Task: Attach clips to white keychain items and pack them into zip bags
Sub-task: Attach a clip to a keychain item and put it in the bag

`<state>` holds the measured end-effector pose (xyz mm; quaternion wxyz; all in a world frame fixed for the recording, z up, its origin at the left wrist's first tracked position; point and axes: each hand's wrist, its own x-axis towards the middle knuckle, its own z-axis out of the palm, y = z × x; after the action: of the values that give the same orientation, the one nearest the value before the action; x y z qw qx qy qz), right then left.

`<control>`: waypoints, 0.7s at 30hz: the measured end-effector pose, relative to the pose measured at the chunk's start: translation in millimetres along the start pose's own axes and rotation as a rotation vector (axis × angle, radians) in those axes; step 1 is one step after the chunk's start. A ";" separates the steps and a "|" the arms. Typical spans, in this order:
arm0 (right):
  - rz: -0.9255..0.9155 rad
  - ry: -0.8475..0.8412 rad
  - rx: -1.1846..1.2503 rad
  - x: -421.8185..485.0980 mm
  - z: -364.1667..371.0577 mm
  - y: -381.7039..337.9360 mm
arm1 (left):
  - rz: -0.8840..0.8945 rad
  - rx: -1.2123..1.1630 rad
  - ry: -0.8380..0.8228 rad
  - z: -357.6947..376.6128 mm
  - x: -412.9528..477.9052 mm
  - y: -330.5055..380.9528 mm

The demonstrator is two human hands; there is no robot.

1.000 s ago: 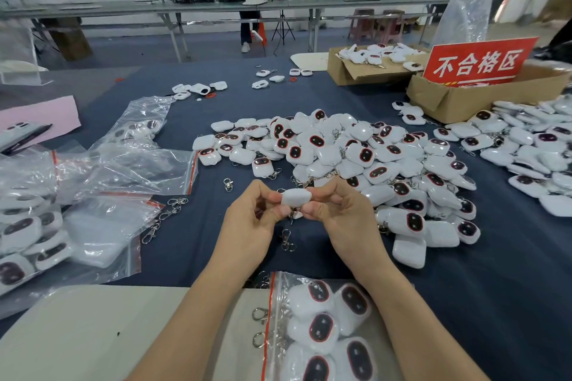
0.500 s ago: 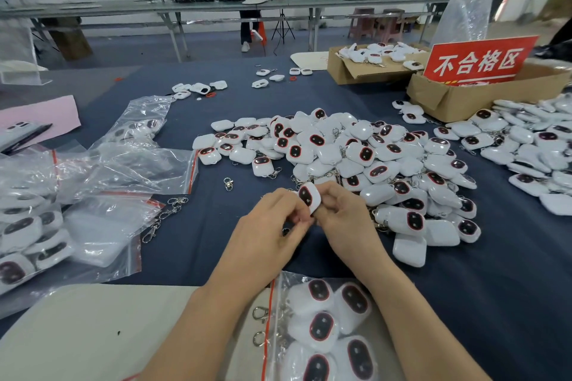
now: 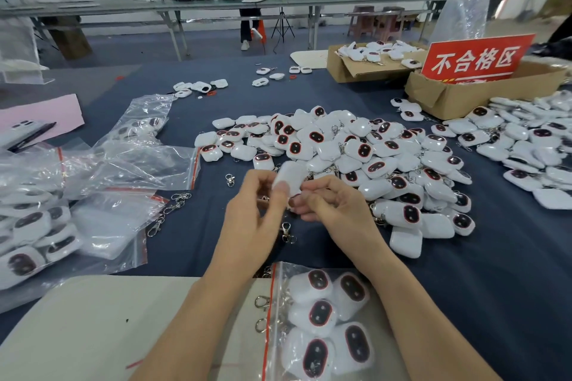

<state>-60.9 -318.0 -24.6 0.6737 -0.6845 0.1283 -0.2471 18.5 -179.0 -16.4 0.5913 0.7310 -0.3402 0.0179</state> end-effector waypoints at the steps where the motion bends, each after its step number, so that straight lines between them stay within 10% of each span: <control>1: -0.008 -0.020 -0.040 -1.1 0.7 -0.9 | -0.056 -0.084 0.049 -2.3 0.4 2.7; 5: -0.042 -0.049 -0.116 -2.7 -0.2 -9.6 | -0.191 -0.347 0.038 -32.8 -8.0 9.8; 21: 0.205 -0.633 -0.734 -28.8 12.0 -55.8 | -0.016 0.185 -0.382 -96.7 -101.8 18.7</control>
<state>-87.8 -289.7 26.0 0.4151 -0.9019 0.0628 0.1019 -33.0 -47.1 -15.1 0.4467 0.7749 -0.4371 -0.0947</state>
